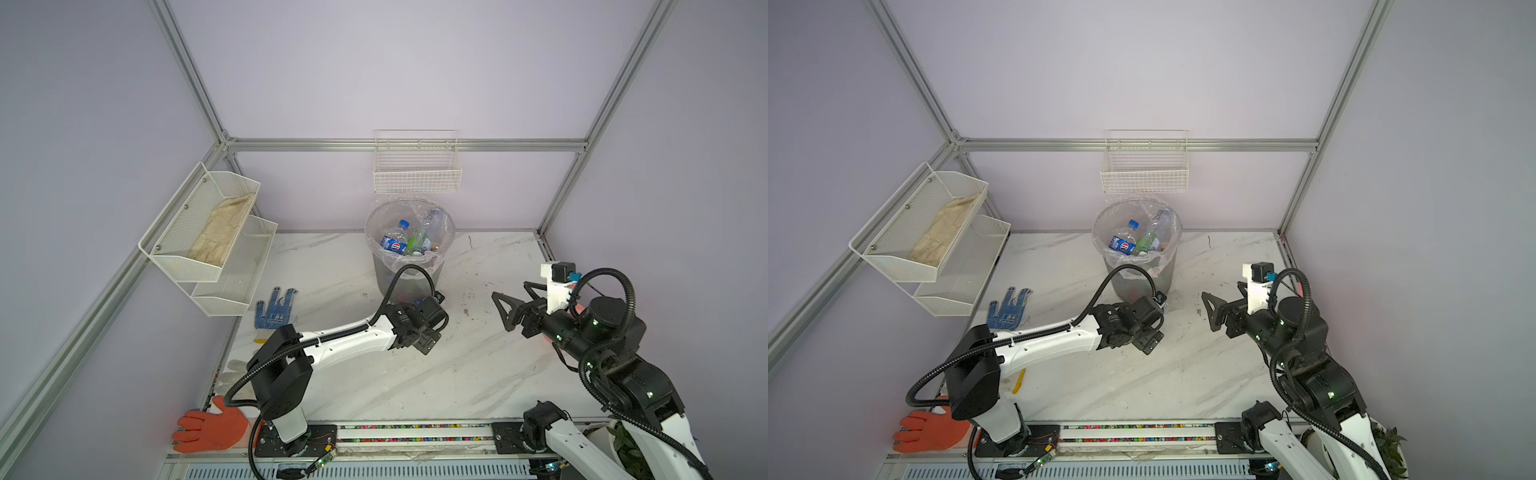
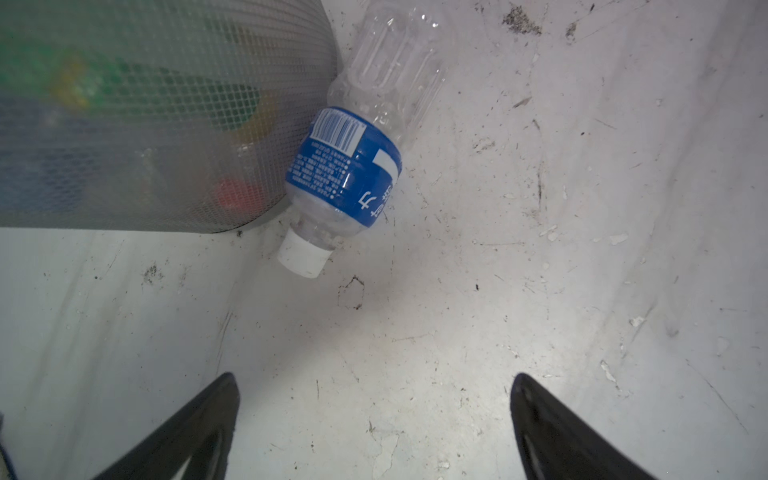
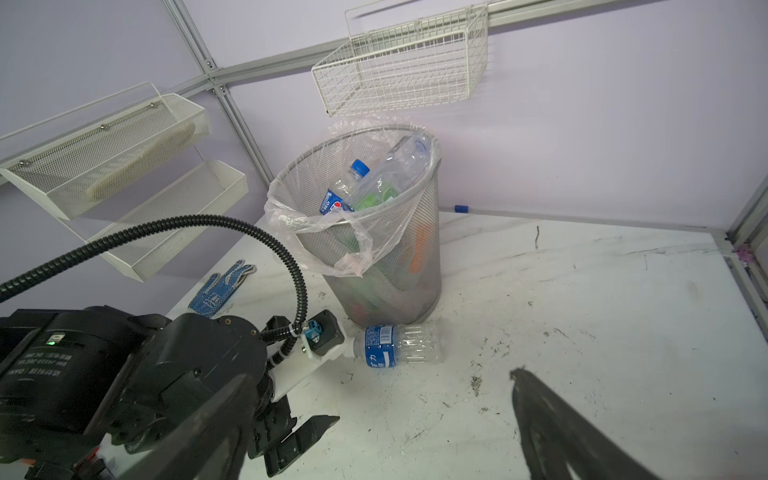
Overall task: Throw the plastic bottles in the bin
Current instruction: 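Lower the left gripper onto the small blue-labelled bottle and close it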
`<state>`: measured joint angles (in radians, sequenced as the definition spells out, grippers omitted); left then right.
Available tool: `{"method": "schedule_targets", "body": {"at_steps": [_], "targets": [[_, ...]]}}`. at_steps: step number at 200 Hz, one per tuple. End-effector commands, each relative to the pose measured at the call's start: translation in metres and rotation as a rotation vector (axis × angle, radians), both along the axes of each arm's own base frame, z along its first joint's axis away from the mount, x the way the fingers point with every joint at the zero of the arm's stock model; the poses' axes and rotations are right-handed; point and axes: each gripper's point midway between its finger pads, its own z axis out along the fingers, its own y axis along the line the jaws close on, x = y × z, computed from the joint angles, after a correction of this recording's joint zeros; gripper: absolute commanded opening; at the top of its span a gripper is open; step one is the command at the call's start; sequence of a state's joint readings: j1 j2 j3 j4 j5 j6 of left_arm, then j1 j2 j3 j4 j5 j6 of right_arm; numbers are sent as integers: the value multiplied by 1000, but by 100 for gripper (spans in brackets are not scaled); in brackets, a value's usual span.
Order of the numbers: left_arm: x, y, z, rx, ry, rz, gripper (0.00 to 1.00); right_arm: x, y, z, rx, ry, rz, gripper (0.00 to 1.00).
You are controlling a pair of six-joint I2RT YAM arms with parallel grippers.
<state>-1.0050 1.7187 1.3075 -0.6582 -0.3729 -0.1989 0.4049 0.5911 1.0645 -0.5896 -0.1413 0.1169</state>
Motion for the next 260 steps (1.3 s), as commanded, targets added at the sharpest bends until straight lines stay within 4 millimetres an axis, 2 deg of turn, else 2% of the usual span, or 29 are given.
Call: {"method": "schedule_targets", "body": {"at_steps": [1, 34, 48, 78, 137, 181, 215, 260], "targets": [[12, -31, 28, -54, -47, -71, 100, -7, -12, 22, 23, -125, -44, 97], [21, -47, 22, -25, -55, -107, 100, -21, -27, 21, 106, -211, -100, 97], [26, -52, 18, -8, -60, -118, 100, -25, -30, 14, 136, -222, -109, 97], [36, -60, 9, 35, -77, -132, 100, -32, -37, 17, 151, -248, -129, 97], [58, -68, -5, 128, -113, -137, 100, -27, -34, 13, 142, -232, -126, 97], [80, -73, -2, 171, -156, -121, 100, -27, -35, 12, 139, -232, -127, 97], [93, -73, -8, 187, -154, -110, 100, -25, -36, 11, 134, -232, -136, 97], [97, -72, -18, 172, -104, -123, 100, -22, -39, 8, 113, -234, -159, 97]]}}
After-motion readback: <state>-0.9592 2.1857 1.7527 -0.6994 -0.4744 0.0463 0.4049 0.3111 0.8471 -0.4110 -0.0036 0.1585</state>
